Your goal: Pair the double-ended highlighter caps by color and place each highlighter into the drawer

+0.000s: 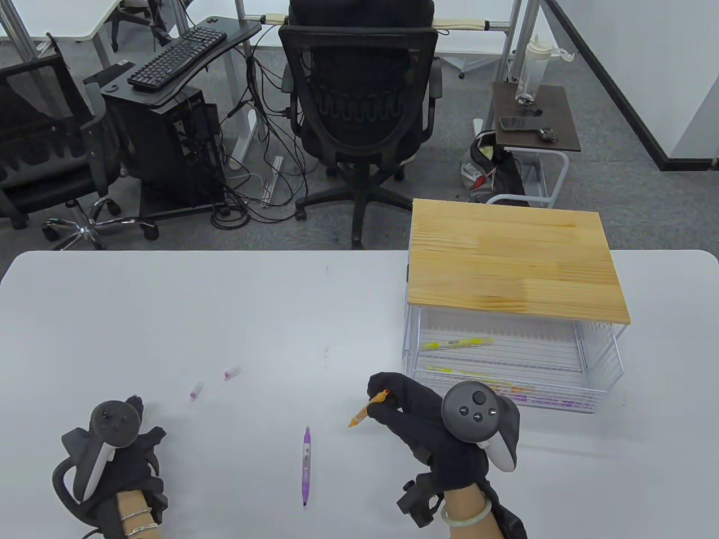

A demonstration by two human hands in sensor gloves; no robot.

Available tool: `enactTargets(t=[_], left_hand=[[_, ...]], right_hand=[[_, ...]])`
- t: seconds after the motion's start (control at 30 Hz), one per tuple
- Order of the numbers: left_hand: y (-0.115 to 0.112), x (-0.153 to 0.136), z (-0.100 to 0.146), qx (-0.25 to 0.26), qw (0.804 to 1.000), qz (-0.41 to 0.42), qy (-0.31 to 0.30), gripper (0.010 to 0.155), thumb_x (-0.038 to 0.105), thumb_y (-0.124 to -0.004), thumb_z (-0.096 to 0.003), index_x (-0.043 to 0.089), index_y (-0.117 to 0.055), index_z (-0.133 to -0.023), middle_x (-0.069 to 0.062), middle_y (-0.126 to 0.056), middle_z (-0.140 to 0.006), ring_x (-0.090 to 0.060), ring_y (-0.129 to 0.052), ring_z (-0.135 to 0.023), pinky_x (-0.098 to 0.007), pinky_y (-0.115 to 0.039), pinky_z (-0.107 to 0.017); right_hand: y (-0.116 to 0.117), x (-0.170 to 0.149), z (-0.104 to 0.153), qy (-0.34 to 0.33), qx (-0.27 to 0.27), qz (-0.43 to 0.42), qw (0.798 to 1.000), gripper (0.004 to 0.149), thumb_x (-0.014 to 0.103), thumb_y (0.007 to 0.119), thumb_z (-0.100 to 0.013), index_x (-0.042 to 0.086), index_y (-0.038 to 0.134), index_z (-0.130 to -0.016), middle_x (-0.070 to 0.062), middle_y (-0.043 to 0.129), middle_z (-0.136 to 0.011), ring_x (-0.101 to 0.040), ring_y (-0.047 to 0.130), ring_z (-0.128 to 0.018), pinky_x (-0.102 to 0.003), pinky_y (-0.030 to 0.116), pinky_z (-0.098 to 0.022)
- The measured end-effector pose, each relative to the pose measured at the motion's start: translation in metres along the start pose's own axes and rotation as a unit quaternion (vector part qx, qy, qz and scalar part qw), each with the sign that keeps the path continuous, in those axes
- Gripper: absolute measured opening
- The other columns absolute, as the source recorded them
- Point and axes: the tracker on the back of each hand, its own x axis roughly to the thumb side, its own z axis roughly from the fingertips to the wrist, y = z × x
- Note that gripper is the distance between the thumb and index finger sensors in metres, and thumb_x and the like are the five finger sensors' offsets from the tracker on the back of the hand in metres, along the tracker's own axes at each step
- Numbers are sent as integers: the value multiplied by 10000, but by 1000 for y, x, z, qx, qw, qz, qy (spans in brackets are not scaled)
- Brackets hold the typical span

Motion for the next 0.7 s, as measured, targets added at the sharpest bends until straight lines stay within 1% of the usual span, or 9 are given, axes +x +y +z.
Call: enactTargets(t=[0.07, 0.17, 0.27, 0.4, 0.43, 0.5, 0.57, 0.7], left_hand=[[-8, -2, -4, -21, 1000, 5, 6, 732, 444, -825, -419, 250, -605, -1090, -141, -752, -1098, -420, -839, -907, -664, -575, -681], [-15, -2, -7, -37, 999, -3, 20, 733, 433, -830, -417, 238, -609, -1088, -146, -757, -1090, -416, -847, -898, -659, -585, -676], [-14, -2, -7, -50, 998, -25, 35, 742, 431, -832, -415, 236, -601, -1092, -157, -745, -1098, -413, -839, -907, -661, -583, -678], [-10, -4, -6, -65, 996, -28, 45, 737, 413, -847, -406, 222, -627, -1083, -162, -778, -1074, -410, -868, -881, -659, -595, -672], [-11, -5, -6, -78, 995, -34, 52, 736, 409, -850, -406, 213, -633, -1081, -156, -802, -1056, -399, -889, -860, -655, -601, -670], [-12, -5, -6, -96, 992, -53, 65, 738, 402, -853, -407, 212, -622, -1082, -130, -788, -1057, -367, -871, -876, -650, -593, -678], [-14, -3, -7, -92, 991, -70, 65, 749, 396, -867, -392, 214, -627, -1077, -113, -790, -1050, -348, -870, -875, -649, -590, -682], [-19, 3, -8, -107, 987, -104, 68, 759, 382, -886, -377, 224, -626, -1072, -98, -772, -1037, -332, -838, -884, -625, -590, -693]], right_hand=[[4, -6, -5, 13, 8, -4, 1000, 470, 382, 780, -594, 281, 636, -1029, -20, 800, -986, -336, 828, -851, -613, 532, -781], [9, -10, -9, 22, 23, -6, 999, 469, 382, 779, -597, 279, 633, -1031, -20, 795, -988, -340, 823, -853, -614, 525, -781], [15, -10, -12, 23, 33, 0, 999, 468, 383, 778, -598, 279, 634, -1031, -19, 794, -989, -340, 822, -856, -616, 522, -782], [22, -9, -14, 22, 47, 4, 999, 469, 385, 778, -598, 279, 634, -1032, -17, 794, -989, -339, 821, -858, -616, 521, -784], [23, -9, -15, 22, 50, 5, 998, 469, 385, 779, -598, 280, 634, -1031, -17, 794, -989, -339, 821, -857, -617, 520, -783], [25, -10, -16, 23, 52, 6, 998, 468, 386, 778, -598, 281, 635, -1031, -16, 796, -988, -337, 822, -858, -616, 520, -784], [27, -10, -16, 24, 55, 7, 998, 468, 384, 779, -598, 278, 635, -1031, -16, 795, -988, -339, 820, -858, -617, 519, -784], [27, -10, -16, 25, 58, 9, 998, 468, 385, 779, -598, 278, 637, -1030, -16, 796, -987, -339, 821, -857, -617, 520, -783]])
